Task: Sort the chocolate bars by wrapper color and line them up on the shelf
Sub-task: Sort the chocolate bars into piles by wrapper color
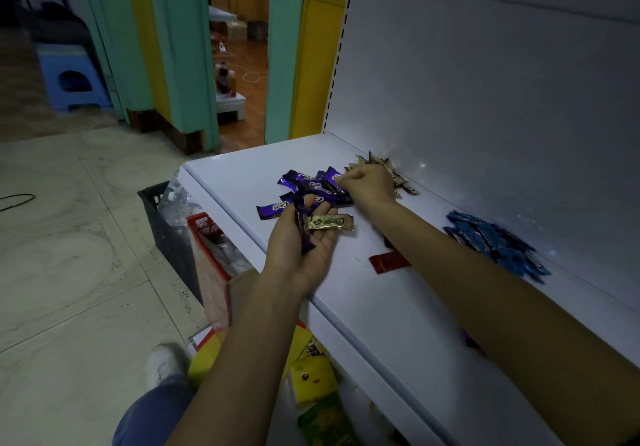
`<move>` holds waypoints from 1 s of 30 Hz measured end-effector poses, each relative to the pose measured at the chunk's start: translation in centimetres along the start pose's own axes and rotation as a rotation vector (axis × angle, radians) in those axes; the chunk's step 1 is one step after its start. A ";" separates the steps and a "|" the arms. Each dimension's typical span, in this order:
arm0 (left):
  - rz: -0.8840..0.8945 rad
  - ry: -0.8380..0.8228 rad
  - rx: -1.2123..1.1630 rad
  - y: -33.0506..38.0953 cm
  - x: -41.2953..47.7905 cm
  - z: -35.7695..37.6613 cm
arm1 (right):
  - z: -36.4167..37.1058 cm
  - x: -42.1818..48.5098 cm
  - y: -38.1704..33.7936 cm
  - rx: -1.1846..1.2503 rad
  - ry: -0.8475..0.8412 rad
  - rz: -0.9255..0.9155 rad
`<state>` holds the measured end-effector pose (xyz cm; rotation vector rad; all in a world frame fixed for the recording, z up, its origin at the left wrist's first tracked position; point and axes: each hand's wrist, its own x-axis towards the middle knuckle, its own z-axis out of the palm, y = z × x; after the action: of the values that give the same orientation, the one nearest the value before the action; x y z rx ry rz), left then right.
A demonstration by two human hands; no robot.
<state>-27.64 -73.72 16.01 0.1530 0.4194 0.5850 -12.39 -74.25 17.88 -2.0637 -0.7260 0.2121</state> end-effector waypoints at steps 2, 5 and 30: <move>0.000 0.001 0.000 0.1 0.0 0.0 | -0.1 0.3 -0.1 -0.124 -0.007 -0.061; -0.007 -0.007 0.003 0.1 -0.1 0.0 | -0.6 0.0 0.1 -0.171 -0.009 -0.129; 0.050 0.022 0.482 -1.0 -2.1 2.2 | -6.0 -3.7 -0.6 0.360 -0.112 -0.004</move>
<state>-27.77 -75.76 18.45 0.6196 0.5747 0.5262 -13.22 -80.37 21.34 -1.7178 -0.7027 0.4267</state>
